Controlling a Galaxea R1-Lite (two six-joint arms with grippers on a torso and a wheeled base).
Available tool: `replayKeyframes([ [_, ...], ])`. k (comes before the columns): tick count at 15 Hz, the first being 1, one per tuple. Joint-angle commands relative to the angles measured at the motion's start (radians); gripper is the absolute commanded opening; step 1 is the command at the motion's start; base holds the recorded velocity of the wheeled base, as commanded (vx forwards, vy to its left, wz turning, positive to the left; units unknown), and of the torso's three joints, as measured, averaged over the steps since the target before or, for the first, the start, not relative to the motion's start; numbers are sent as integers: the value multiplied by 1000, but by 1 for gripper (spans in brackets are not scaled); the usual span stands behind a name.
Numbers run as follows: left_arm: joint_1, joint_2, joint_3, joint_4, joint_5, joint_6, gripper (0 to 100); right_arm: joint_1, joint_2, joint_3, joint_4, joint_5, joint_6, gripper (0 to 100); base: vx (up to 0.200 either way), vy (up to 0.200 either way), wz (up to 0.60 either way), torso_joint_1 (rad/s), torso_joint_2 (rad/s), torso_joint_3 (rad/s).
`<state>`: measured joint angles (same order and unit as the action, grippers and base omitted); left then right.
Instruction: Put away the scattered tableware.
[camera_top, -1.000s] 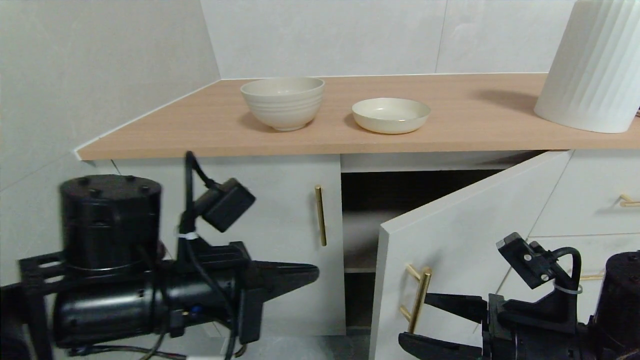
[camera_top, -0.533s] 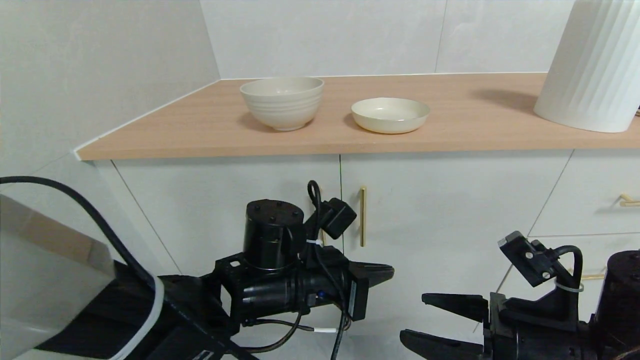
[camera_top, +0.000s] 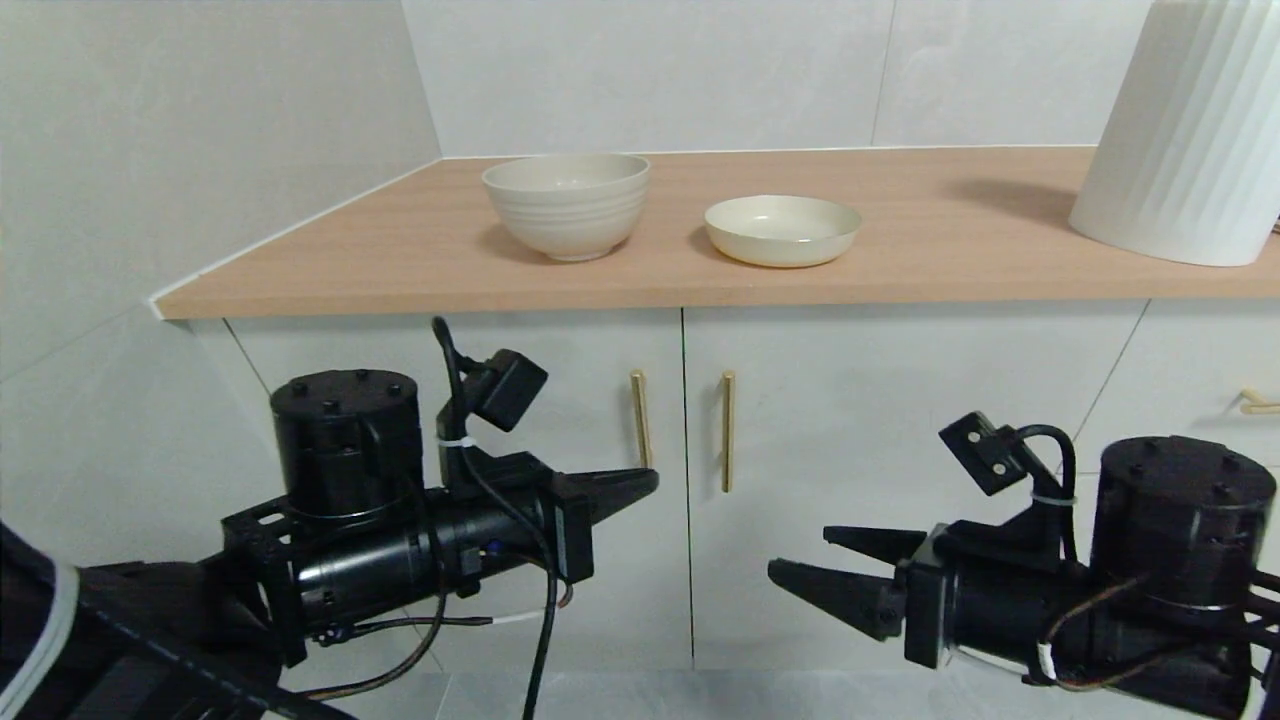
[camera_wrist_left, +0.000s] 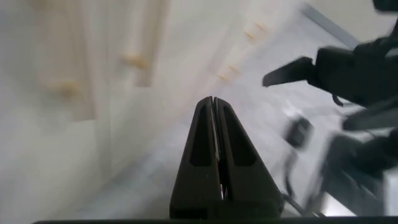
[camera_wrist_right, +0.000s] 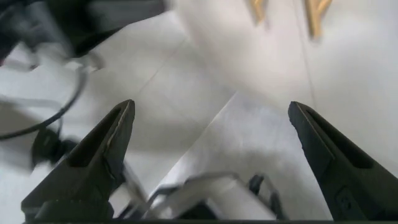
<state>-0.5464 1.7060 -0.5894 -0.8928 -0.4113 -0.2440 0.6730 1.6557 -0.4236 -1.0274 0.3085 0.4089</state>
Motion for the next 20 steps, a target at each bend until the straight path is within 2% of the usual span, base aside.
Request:
replayKeyframes([
  [1,60,-77,36,0,0,0,0,-44,160,-141,0,0,-13,100,0,0,0,0,0,0],
  [3,106,-91,46,0,0,0,0,-55,257,-264,1,-2,-16,100,0,0,0,0,0,0],
  [8,117,-91,46,0,0,0,0,-58,397,-437,1,-34,-16,100,0,0,0,0,0,0],
  [14,117,-88,45,0,0,0,0,-52,438,-503,0,-48,-13,100,0,0,0,0,0,0],
  [20,117,-72,42,-2,0,0,0,13,461,-534,1,-42,-12,100,0,0,0,0,0,0],
])
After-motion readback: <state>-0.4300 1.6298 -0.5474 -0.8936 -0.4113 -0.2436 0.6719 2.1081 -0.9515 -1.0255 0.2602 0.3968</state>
